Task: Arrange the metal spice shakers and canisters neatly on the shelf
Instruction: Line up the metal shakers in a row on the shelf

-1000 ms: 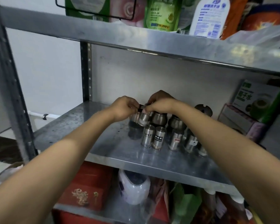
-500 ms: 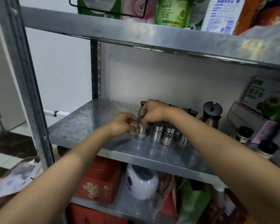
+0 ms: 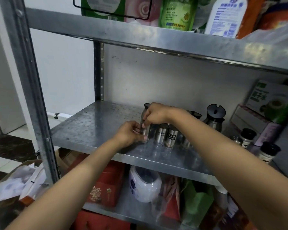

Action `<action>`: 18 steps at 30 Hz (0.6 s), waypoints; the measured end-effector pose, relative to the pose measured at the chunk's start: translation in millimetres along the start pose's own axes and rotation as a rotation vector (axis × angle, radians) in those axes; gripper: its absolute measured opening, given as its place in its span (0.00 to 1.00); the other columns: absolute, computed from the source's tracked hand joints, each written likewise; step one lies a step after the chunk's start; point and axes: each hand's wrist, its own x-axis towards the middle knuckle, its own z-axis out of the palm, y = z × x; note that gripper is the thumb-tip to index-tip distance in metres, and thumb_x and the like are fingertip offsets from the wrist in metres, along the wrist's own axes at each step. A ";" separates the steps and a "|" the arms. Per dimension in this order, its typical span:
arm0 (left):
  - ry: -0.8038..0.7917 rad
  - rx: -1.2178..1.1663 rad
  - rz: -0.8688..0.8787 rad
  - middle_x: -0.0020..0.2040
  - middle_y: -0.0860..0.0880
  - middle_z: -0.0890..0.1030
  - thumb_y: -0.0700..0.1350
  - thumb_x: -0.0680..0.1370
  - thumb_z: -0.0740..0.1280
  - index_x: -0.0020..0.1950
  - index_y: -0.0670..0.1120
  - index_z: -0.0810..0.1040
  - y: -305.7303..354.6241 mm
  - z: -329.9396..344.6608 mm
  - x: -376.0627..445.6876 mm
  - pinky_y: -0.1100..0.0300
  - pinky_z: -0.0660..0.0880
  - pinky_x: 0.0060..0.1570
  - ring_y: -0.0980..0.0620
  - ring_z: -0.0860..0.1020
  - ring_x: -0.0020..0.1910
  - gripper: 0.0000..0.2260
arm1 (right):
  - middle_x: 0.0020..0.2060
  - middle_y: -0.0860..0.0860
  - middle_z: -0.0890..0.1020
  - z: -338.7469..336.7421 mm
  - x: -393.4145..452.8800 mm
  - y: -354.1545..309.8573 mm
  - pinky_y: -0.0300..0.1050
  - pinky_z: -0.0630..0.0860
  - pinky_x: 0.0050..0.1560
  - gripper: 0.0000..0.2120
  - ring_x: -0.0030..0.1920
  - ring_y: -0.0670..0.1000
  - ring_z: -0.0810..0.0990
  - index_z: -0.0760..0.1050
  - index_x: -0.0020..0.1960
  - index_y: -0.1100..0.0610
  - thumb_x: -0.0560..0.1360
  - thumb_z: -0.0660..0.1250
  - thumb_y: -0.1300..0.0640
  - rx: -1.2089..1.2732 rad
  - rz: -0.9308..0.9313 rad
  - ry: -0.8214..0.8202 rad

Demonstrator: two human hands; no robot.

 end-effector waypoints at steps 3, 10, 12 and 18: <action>0.041 -0.010 -0.020 0.39 0.49 0.76 0.41 0.63 0.80 0.47 0.43 0.75 -5.2 5.3 0.2 0.66 0.71 0.36 0.53 0.74 0.37 0.19 | 0.44 0.54 0.85 0.2 -0.2 -4.7 0.50 0.80 0.49 0.12 0.47 0.54 0.83 0.84 0.45 0.58 0.67 0.77 0.51 -0.028 0.015 0.010; 0.203 0.095 0.001 0.36 0.52 0.78 0.48 0.60 0.81 0.43 0.47 0.74 -7.6 17.9 3.3 0.59 0.73 0.37 0.53 0.76 0.36 0.20 | 0.44 0.53 0.84 0.9 -5.4 -16.5 0.52 0.81 0.51 0.16 0.47 0.54 0.83 0.82 0.47 0.56 0.69 0.74 0.44 -0.175 0.012 0.021; 0.206 0.111 0.012 0.37 0.51 0.79 0.48 0.62 0.80 0.43 0.47 0.75 -8.3 18.9 4.0 0.57 0.74 0.39 0.51 0.78 0.38 0.18 | 0.48 0.51 0.84 0.9 -7.0 -18.1 0.51 0.80 0.52 0.18 0.48 0.53 0.82 0.81 0.52 0.55 0.71 0.72 0.42 -0.226 0.018 0.028; 0.119 0.104 0.058 0.47 0.47 0.83 0.46 0.66 0.78 0.53 0.45 0.79 -13.5 17.2 5.1 0.49 0.78 0.52 0.46 0.81 0.47 0.18 | 0.41 0.48 0.84 -6.9 -11.7 -11.4 0.41 0.77 0.42 0.08 0.45 0.50 0.81 0.83 0.44 0.54 0.70 0.75 0.50 -0.132 -0.008 0.023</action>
